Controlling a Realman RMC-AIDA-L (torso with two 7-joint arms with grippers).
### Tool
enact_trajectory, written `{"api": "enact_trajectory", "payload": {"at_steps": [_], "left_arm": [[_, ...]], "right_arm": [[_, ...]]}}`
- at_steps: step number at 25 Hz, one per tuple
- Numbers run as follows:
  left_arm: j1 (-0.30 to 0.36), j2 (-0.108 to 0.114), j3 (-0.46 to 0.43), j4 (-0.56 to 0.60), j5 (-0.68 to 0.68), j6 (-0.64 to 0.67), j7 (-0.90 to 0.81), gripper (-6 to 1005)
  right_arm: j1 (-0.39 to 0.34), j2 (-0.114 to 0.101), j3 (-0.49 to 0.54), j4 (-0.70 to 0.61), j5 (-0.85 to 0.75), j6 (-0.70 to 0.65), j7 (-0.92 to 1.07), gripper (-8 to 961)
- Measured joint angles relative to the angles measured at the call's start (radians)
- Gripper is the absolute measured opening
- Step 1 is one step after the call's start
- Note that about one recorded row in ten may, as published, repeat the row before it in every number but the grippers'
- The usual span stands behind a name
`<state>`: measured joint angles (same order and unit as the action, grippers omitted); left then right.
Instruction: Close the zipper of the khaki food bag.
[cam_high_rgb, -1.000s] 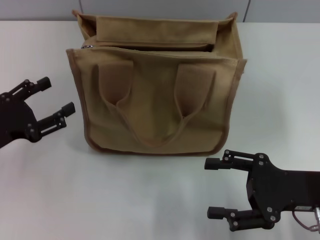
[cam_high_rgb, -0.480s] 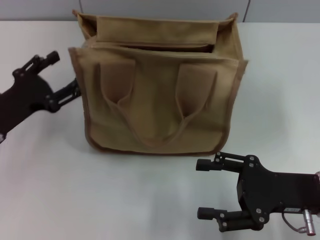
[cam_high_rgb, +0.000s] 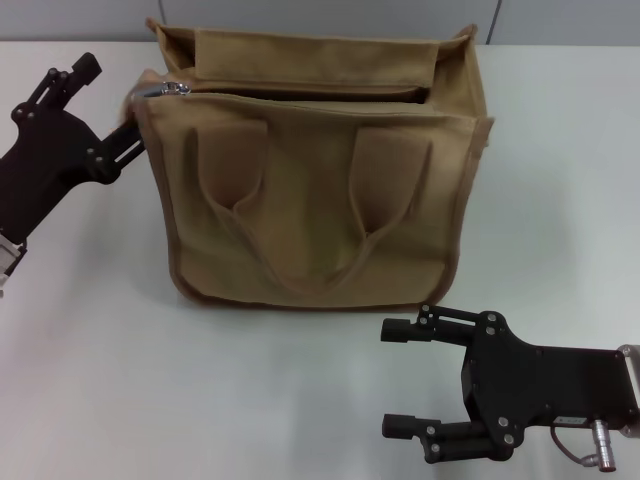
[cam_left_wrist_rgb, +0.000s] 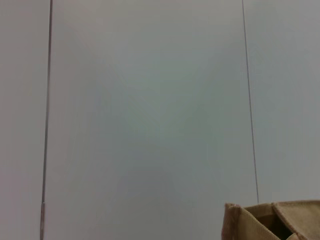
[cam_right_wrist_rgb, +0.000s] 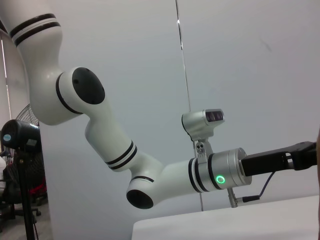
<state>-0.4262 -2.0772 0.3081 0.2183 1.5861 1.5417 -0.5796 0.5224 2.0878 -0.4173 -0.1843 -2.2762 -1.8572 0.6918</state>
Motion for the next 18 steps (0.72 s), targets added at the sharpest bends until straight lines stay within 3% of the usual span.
{"api": "enact_trajectory", "payload": {"at_steps": [14, 18], "left_arm": [[0.003, -0.001, 0.0, -0.02, 0.0, 0.04, 0.001, 828], [0.0, 0.0, 0.001, -0.02, 0.0, 0.043, 0.0, 686]], "right_arm": [[0.006, 0.0, 0.0, 0.003, 0.015, 0.001, 0.0, 795], [0.005, 0.0, 0.0, 0.003, 0.022, 0.001, 0.0, 795]]}}
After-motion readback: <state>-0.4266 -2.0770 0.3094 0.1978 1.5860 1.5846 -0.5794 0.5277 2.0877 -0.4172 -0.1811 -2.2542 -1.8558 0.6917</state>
